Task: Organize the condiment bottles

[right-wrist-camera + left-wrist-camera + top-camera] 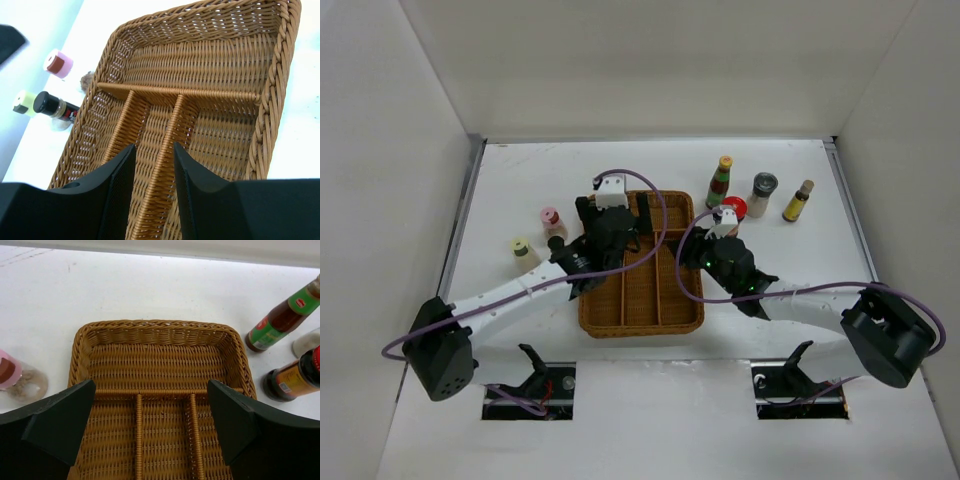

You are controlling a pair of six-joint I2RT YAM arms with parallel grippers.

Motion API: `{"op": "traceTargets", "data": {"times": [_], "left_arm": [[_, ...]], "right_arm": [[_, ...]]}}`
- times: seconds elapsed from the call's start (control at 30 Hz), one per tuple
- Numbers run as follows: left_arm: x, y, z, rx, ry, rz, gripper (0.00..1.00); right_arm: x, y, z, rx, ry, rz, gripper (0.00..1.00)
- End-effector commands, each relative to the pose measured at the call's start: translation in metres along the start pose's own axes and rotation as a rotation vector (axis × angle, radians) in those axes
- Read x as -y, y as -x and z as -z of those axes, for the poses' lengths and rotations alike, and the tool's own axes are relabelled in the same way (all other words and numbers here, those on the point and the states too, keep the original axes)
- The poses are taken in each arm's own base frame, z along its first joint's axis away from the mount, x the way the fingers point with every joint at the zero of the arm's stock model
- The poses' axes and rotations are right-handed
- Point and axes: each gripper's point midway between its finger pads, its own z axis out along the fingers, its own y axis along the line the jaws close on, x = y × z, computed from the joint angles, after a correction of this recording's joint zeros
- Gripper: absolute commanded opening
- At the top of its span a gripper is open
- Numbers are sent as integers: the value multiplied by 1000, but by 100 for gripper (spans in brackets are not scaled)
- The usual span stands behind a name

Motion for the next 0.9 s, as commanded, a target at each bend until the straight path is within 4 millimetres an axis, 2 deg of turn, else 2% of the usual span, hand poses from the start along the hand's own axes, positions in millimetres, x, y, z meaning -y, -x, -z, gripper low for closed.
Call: {"op": "traceTargets", "data": {"times": [0.0, 0.23, 0.37, 0.53, 0.67, 0.77, 0.87], "left_arm": [[-11, 22, 9, 66, 2, 70, 100], [-41, 29, 11, 97, 68, 75, 100], [-50, 27, 16, 104, 77, 56, 100], [-55, 33, 30, 159, 37, 118, 100], [-29, 34, 46, 205, -173, 203, 100], [-19, 27, 53, 215, -258, 229, 79], [-14, 16, 61, 222, -304, 266, 49]], "right_arm": [[-16, 23, -3, 64, 43, -12, 38], [-26, 25, 0, 61, 75, 9, 16], [-39, 33, 10, 78, 107, 41, 12], [-37, 57, 20, 138, 65, 87, 16], [-11, 83, 23, 188, -96, 97, 34], [15, 103, 31, 218, -245, 115, 49], [33, 123, 48, 255, -356, 139, 63]]}}
